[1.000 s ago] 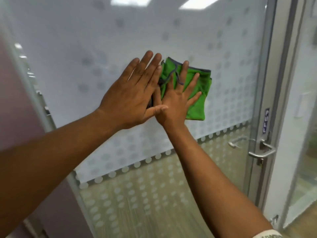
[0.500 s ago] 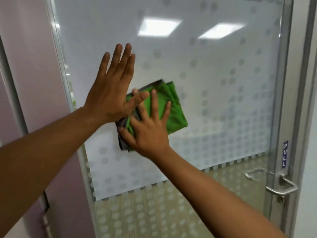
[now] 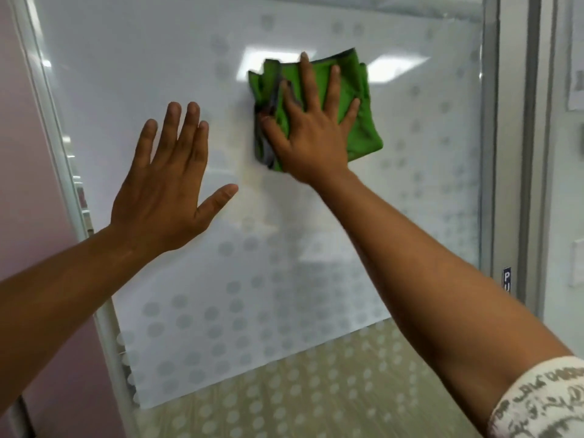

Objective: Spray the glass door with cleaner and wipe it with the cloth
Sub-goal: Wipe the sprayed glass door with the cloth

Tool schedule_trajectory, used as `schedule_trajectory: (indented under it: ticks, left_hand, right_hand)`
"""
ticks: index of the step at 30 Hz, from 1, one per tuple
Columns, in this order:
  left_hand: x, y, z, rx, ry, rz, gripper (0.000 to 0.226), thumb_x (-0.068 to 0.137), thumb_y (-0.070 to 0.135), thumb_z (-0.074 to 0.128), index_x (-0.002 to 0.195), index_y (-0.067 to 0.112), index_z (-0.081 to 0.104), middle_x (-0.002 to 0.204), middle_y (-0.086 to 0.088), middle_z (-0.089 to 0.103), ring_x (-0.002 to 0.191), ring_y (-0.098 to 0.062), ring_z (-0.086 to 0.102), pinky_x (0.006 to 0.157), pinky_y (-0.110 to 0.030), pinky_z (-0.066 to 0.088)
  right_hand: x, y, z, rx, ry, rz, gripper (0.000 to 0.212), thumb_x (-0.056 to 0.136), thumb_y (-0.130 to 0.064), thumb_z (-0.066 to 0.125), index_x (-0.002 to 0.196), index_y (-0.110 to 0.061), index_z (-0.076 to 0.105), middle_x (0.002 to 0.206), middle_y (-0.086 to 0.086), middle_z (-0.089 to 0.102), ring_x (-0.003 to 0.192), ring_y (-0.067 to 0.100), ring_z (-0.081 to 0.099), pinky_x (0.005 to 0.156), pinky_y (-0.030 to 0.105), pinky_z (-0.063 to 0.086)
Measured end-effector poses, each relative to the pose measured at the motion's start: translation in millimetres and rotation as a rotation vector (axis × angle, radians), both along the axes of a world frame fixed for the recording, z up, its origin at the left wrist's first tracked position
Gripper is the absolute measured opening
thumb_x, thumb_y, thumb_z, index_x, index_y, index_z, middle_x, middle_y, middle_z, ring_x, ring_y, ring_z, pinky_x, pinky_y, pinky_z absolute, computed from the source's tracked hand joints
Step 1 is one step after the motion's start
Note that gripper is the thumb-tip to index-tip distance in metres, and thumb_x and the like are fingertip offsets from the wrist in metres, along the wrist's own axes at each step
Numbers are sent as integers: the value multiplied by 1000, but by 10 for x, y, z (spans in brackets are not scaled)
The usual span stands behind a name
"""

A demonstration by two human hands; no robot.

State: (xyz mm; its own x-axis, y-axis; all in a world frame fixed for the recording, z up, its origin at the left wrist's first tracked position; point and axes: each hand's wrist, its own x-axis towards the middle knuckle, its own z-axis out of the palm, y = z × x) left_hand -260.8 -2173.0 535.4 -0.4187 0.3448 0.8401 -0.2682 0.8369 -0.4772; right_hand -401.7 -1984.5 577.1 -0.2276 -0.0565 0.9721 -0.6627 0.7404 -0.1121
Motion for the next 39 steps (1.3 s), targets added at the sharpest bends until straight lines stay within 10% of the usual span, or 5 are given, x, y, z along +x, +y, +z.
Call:
schedule_trajectory:
  ticks: [13,27,31,34,39]
  left_hand:
    - [-39,6,-36,-66,27,35,92,99,68,9,159,0,-1,168,-21,-7,157,-36,-7,128,-52,4]
    - [-7,-3,-42,-40,6,-36,91,100,68,8,159,-1,-1,168,-23,-5,157,-37,-4,128,-48,4]
    - [11,-12,-30,-14,-18,-67,92,99,68,7,159,0,-1,168,-22,-6,157,-36,-6,128,-48,4]
    - [59,1,-24,21,-37,-90,92,98,69,8,159,1,-2,168,-22,-9,156,-37,-8,128,-50,3]
    - [129,261,-213,75,-82,-210,91,101,65,18,158,-4,3,167,-26,-5,156,-40,-5,127,-49,1]
  right_hand:
    - [-962,1182,-1294,-704,-622,2,72,98,-63,23,157,-22,21,167,-5,6,153,32,-9,114,69,-1]
    - [680,-470,-1992,-576,-506,395,63,94,-63,19,153,-44,18,165,-19,-4,149,18,-28,113,66,-17]
    - [1236,-465,-1768,-702,-581,865,43,96,-57,33,138,-61,29,153,-26,22,152,8,12,124,49,7]
    - [1455,-294,-1651,-912,-691,1254,33,103,-45,37,136,-43,44,128,-17,55,114,-5,55,102,26,41]
    - [1639,113,-1723,-1177,-812,1525,20,95,-27,50,105,-16,63,91,4,67,86,23,62,83,39,53]
